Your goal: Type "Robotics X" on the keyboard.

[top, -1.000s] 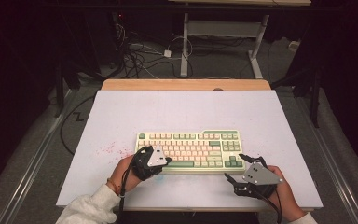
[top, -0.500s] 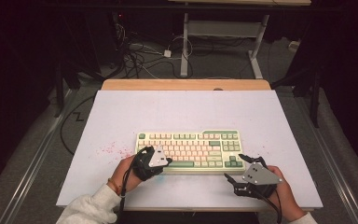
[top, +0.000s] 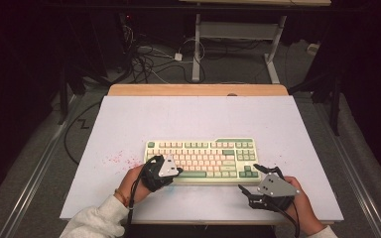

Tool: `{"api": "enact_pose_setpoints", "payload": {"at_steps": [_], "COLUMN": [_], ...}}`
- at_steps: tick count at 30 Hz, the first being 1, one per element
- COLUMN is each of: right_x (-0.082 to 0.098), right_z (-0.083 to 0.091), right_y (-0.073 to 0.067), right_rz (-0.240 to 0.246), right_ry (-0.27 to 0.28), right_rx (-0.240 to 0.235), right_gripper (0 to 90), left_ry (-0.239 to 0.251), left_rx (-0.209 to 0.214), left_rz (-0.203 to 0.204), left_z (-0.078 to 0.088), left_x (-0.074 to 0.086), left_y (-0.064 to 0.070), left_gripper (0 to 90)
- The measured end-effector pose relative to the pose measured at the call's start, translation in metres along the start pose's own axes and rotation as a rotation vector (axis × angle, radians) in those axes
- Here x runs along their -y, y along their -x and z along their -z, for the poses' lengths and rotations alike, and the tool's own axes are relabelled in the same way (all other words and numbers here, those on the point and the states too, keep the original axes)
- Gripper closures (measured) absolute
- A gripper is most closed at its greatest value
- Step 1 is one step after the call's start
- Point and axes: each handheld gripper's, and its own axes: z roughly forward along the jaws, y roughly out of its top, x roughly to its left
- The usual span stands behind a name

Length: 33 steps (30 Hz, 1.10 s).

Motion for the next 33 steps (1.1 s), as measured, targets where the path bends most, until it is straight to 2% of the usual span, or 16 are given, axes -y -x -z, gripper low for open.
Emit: {"api": "enact_pose_setpoints", "payload": {"at_steps": [4, 8, 9, 11, 17, 33], "right_x": [0.000, 0.000, 0.000, 0.000, 0.000, 0.000], "right_z": [0.000, 0.000, 0.000, 0.000, 0.001, 0.000], "right_y": [0.000, 0.000, 0.000, 0.000, 0.001, 0.001], "right_rz": [0.000, 0.001, 0.002, 0.002, 0.000, -0.003], "right_ry": [-0.003, -0.003, -0.004, -0.004, 0.002, 0.002], "right_rx": [-0.001, -0.002, -0.002, -0.003, 0.000, -0.003], "right_gripper": [23.9, 23.9, 23.9, 23.9, 23.9, 23.9], "left_ry": [-0.003, -0.034, -0.019, -0.028, 0.023, 0.045], "left_rx": [0.005, 0.008, 0.012, 0.006, -0.014, -0.036], "left_rz": [-0.002, 0.000, 0.010, -0.002, 0.008, 0.020], "left_z": [0.000, -0.006, -0.006, -0.004, 0.006, 0.014], "left_x": [0.000, 0.004, 0.005, 0.004, 0.001, 0.002], "left_y": [0.000, 0.000, 0.000, 0.000, -0.002, -0.007], "left_gripper": [87.4, 87.5, 87.6, 87.6, 87.5, 87.4]}}
